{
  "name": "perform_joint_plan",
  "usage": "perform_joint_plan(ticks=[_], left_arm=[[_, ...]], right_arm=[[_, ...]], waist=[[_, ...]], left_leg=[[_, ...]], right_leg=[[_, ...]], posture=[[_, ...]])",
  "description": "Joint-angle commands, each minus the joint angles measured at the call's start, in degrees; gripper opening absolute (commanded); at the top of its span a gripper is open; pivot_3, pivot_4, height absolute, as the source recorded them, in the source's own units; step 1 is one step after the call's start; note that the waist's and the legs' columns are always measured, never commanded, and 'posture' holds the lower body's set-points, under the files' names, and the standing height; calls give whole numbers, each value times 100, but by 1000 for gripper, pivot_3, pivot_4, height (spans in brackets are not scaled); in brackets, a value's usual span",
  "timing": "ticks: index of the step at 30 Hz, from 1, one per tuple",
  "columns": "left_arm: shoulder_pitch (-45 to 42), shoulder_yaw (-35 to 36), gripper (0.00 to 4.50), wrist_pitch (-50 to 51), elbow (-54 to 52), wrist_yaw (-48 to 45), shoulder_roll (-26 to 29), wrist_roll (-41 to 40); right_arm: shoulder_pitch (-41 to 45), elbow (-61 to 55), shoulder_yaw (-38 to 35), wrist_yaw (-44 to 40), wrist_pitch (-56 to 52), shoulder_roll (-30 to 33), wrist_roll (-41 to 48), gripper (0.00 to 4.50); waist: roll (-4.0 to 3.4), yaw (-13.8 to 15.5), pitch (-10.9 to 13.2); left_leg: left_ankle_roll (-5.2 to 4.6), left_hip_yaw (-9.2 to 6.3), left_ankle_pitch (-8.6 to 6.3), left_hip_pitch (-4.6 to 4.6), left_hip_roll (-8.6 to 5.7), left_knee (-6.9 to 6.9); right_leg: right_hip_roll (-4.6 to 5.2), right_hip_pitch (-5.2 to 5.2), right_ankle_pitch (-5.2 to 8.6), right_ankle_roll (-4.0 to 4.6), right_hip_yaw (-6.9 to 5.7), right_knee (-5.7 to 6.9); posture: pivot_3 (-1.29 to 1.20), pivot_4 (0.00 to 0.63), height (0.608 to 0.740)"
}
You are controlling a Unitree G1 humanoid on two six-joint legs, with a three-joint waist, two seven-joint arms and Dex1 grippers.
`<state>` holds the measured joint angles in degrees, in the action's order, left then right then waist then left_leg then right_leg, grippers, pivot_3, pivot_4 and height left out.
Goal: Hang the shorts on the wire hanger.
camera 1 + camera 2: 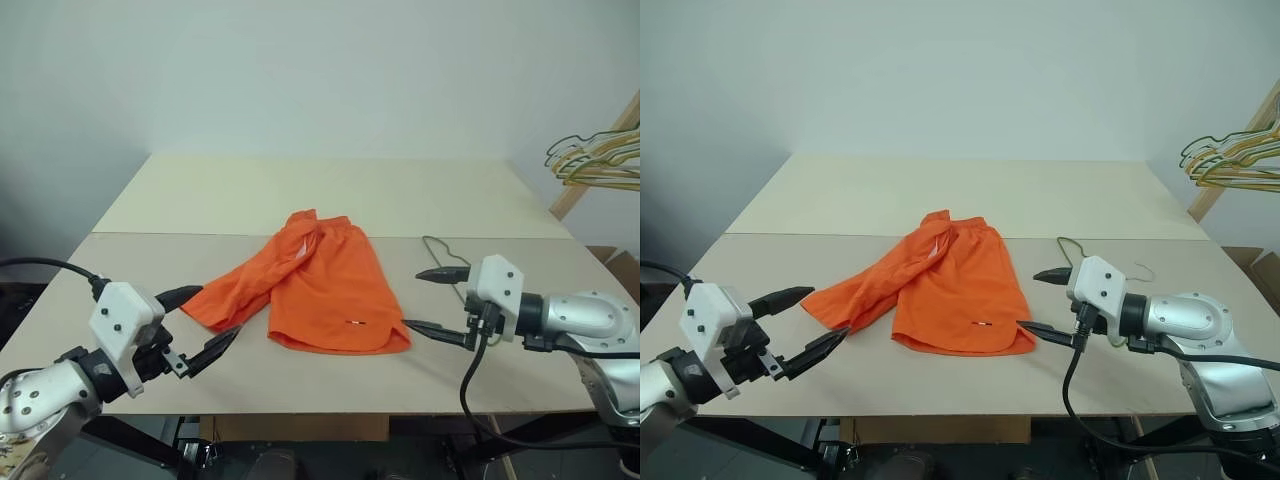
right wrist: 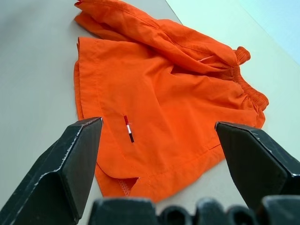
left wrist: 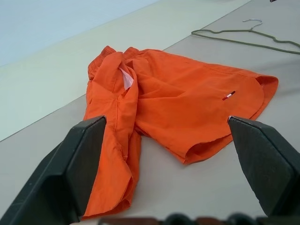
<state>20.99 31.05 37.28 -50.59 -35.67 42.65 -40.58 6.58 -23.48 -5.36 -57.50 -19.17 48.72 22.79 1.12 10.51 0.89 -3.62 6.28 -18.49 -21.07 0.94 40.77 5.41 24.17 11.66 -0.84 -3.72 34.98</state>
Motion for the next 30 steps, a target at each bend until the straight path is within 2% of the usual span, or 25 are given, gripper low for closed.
perform_joint_plan(ticks=[1, 11, 14, 18, 25, 30], left_arm=[[-63, 74, 4500, -76, -130, 77, -35, -132], [-117, 8, 4500, -102, -86, 7, 44, -67], [-275, -216, 4500, 1, -60, 52, 123, -37], [-574, -862, 4500, 277, -123, 134, 530, 236], [-1401, -1629, 4500, 792, -105, 35, 1047, -35], [-2304, -3361, 4500, 794, 255, -8, 1323, 997]], right_arm=[[151, -51, -114, -44, 168, 5, 57, 4454], [107, -79, -109, -17, 204, 4, 26, 4454], [120, -73, -65, 5, 211, 22, -46, 4454], [240, -91, 70, 12, 153, 127, -234, 4454], [166, -290, 210, -11, 175, 193, -366, 4454], [127, -442, 341, 59, 117, 95, -377, 4454]], waist=[[0, 1, 0], [0, -2, 0], [0, 1, 0], [-1, -21, 0], [-1, -104, 0], [-2, -187, -1]], left_leg=[[0, 0, 0, 0, 0, 0], [0, 0, 0, 0, 0, 0], [0, 0, 0, 0, 0, 0], [1, 0, 0, 0, -1, 2], [6, 0, 3, -1, -1, 1], [11, 0, 6, 2, -7, 2]], right_leg=[[0, 0, 0, 0, 0, 0], [0, 0, 0, 0, 0, 0], [0, 0, 0, 0, 0, 0], [0, -1, 0, 0, -1, 1], [-4, 1, -2, -5, -1, 1], [-6, -5, -4, -7, -2, 2]], posture=[[271, 0, 740], [259, 0, 740], [249, 0, 740], [207, 0, 740], [181, 0, 740], [177, 0, 740]])
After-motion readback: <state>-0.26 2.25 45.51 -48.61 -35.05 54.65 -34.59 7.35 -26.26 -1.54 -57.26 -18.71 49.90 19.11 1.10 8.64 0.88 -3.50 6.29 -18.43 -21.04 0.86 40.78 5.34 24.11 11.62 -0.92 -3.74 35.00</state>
